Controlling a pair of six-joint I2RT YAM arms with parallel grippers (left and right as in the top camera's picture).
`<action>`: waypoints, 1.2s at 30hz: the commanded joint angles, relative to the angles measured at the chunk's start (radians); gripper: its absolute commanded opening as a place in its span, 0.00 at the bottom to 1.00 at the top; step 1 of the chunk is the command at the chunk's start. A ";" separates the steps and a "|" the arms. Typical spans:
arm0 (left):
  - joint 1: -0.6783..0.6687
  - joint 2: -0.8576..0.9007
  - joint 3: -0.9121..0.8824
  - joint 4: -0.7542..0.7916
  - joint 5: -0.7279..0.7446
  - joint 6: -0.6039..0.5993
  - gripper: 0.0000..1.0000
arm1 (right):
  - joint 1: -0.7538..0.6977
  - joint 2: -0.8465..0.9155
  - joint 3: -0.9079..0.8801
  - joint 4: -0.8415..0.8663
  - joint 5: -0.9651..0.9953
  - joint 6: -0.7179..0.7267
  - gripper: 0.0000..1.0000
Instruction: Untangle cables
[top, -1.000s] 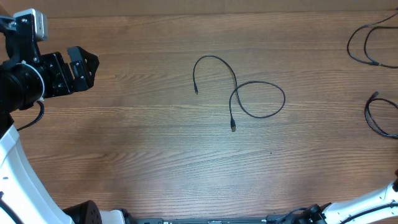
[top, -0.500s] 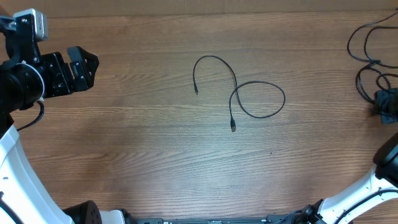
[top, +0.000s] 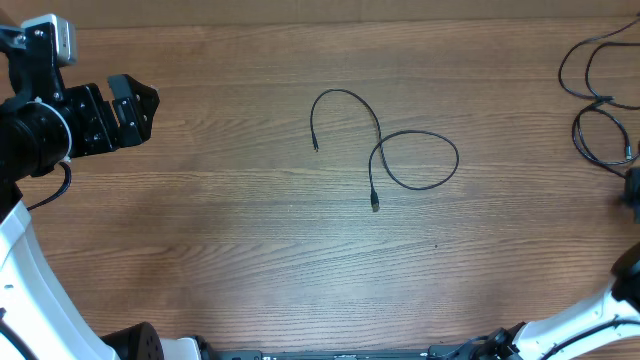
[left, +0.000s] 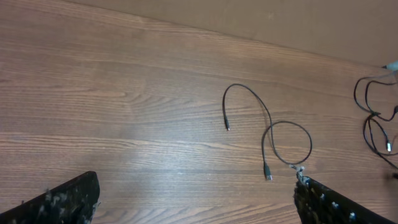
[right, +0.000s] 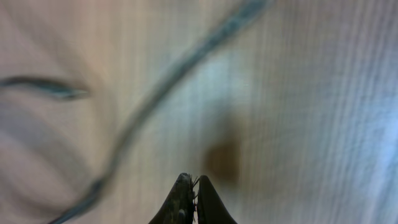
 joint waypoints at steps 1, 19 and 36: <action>-0.008 -0.013 0.001 -0.001 0.015 -0.014 0.99 | 0.106 -0.238 0.025 0.054 -0.125 -0.099 0.04; -0.008 -0.013 0.001 -0.002 0.015 -0.014 1.00 | 0.695 -0.379 0.024 -0.143 0.054 -0.456 0.78; -0.008 -0.013 -0.001 -0.002 0.015 -0.013 1.00 | 0.740 -0.115 -0.098 -0.242 -0.008 -0.353 0.76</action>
